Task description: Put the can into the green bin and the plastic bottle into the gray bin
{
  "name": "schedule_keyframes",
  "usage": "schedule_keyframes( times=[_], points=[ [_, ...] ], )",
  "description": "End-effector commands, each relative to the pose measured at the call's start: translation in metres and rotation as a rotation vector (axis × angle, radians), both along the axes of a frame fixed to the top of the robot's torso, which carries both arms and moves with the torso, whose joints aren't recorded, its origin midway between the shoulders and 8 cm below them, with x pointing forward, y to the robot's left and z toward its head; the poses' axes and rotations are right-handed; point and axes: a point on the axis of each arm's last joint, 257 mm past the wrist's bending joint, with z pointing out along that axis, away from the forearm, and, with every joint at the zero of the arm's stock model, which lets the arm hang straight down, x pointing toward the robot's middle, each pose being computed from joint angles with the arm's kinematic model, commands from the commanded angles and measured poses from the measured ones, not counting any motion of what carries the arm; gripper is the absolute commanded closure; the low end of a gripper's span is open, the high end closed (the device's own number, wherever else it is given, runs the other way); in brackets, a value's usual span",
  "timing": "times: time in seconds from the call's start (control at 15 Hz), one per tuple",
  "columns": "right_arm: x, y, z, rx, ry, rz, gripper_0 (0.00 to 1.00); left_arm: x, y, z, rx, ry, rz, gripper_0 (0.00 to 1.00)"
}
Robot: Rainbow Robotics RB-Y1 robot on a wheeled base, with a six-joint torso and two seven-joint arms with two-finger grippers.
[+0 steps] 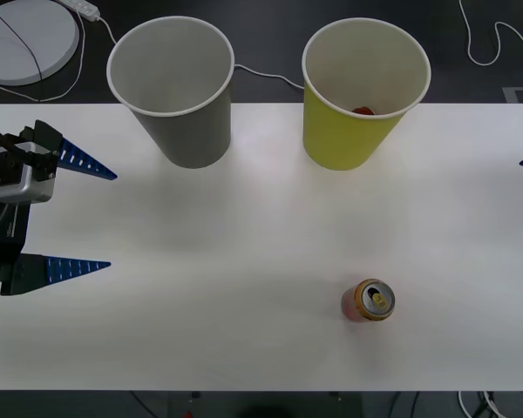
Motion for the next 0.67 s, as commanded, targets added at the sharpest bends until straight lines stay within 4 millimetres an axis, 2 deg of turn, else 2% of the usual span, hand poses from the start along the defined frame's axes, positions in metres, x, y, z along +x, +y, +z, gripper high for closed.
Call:
schedule_keyframes(
  times=[0.07, 0.2, 0.27, 0.47, 0.67],
  points=[
    [0.0, 0.0, 0.0, 0.0, 0.0, 0.0, 0.0, 0.0, 0.0, 0.0, 0.0, 0.0, 0.0, 0.0],
    [0.0, 0.0, 0.0, 0.0, 0.0, 0.0, 0.0, 0.0, 0.0, 0.0, 0.0, 0.0, 0.0, 0.0],
    [-0.005, 0.007, -0.011, 0.014, 0.032, 0.014, 0.0, 0.0, 0.0, 0.0, 0.0, 0.0, 0.0, 0.0],
    [-0.004, 0.018, -0.01, 0.041, 0.042, 0.042, 0.0, 0.0, 0.0, 0.0, 0.0, 0.0, 0.0, 0.0],
    [-0.003, 0.012, -0.018, 0.05, 0.048, 0.053, 0.0, 0.0, 0.0, 0.0, 0.0, 0.0, 0.0, 0.0]
  ],
)
